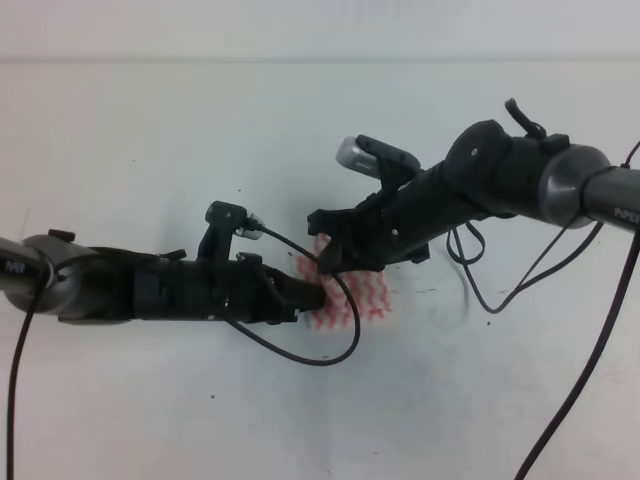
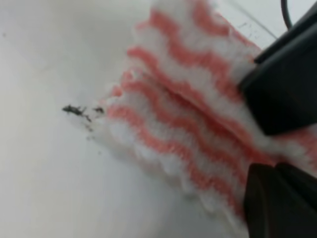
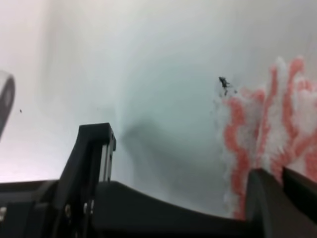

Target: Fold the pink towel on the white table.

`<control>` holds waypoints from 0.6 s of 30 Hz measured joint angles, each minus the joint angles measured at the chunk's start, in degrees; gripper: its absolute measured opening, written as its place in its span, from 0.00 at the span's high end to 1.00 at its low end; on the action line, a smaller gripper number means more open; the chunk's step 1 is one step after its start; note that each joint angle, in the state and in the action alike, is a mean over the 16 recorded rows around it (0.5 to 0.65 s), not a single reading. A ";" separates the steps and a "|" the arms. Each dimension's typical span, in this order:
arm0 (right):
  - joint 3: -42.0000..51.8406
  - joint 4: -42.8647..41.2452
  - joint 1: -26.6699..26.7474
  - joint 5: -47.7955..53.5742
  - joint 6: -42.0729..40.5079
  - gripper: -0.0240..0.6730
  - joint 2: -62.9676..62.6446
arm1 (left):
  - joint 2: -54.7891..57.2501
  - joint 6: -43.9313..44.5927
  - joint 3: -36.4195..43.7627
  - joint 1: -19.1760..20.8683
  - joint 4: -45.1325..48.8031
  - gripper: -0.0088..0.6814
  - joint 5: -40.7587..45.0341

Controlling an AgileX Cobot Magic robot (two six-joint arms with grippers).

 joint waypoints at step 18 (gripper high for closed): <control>-0.02 -1.77 0.04 -0.54 0.03 0.99 0.17 | -1.27 -0.74 0.00 0.03 0.69 0.99 -1.37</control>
